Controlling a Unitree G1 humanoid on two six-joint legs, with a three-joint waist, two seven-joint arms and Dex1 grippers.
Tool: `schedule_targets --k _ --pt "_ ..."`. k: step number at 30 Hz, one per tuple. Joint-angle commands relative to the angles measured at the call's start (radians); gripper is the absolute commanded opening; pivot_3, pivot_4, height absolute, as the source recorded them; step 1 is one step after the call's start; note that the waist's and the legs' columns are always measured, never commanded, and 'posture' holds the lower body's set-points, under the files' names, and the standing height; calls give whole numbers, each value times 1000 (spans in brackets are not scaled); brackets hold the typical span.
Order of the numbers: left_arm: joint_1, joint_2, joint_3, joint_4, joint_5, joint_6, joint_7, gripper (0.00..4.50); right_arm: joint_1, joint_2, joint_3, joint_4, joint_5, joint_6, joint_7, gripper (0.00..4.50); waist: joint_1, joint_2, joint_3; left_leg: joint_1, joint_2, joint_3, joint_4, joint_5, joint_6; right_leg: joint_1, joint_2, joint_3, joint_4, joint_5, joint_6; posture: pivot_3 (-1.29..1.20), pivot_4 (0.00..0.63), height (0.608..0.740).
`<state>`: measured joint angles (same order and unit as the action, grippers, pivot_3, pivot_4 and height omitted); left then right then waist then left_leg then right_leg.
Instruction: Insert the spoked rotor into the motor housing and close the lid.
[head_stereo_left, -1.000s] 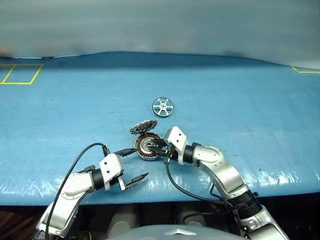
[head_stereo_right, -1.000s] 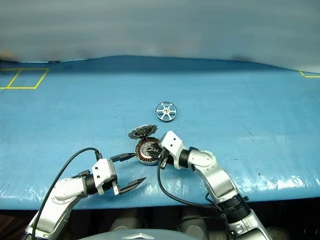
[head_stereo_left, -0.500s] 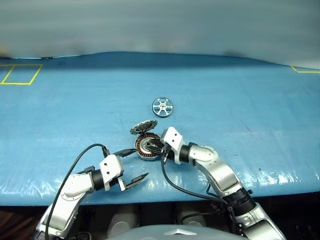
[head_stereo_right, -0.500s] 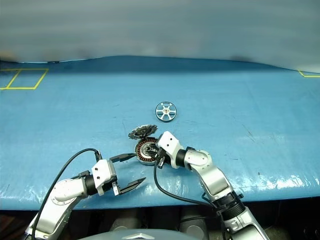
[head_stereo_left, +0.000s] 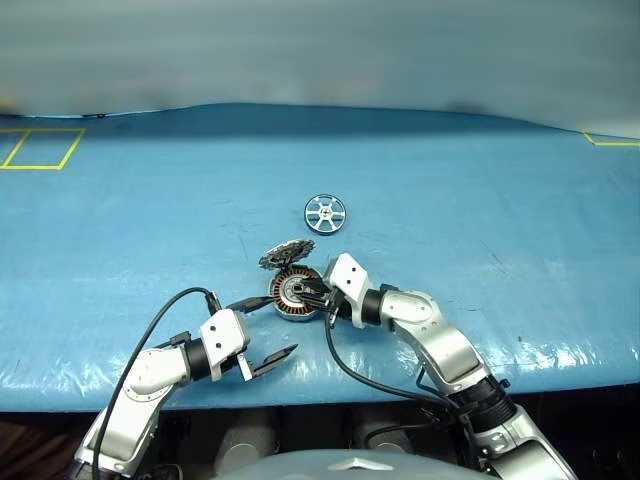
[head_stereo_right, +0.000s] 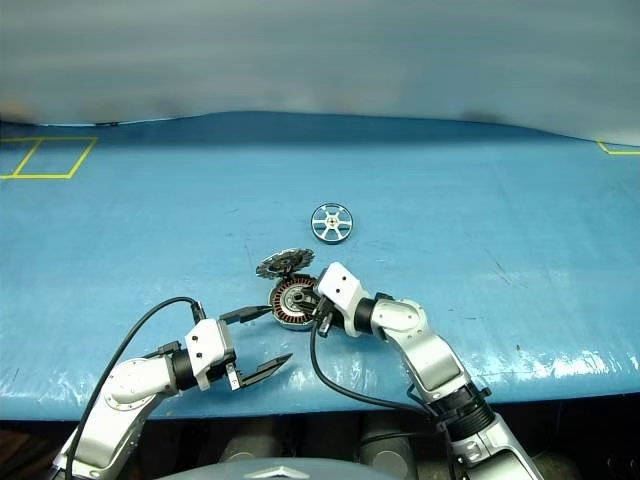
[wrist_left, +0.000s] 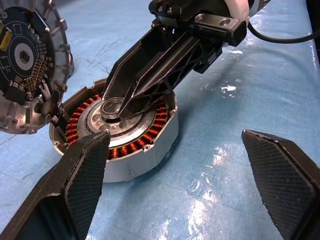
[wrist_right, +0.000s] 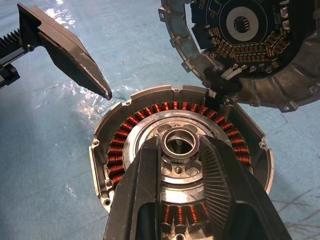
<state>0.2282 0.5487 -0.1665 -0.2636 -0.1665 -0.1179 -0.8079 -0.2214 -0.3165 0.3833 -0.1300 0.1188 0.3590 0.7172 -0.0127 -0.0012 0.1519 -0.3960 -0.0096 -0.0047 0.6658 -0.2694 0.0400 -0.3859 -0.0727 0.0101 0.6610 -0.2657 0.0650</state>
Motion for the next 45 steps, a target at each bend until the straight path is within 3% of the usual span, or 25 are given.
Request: schedule_targets --k 1,45 --pt "-1 -7 -1 -10 1 -12 5 4500 -2 1 0 -33 -1 -9 4 750 0 0 0 0 0 0 0 0 0 0 0 0 0 0 0 0 150 740" --pt "13 -21 -13 0 15 -17 16 4500 -17 26 -10 -4 -5 -16 4 750 0 0 0 0 0 0 0 0 0 0 1 0 0 0 0 0 150 740"
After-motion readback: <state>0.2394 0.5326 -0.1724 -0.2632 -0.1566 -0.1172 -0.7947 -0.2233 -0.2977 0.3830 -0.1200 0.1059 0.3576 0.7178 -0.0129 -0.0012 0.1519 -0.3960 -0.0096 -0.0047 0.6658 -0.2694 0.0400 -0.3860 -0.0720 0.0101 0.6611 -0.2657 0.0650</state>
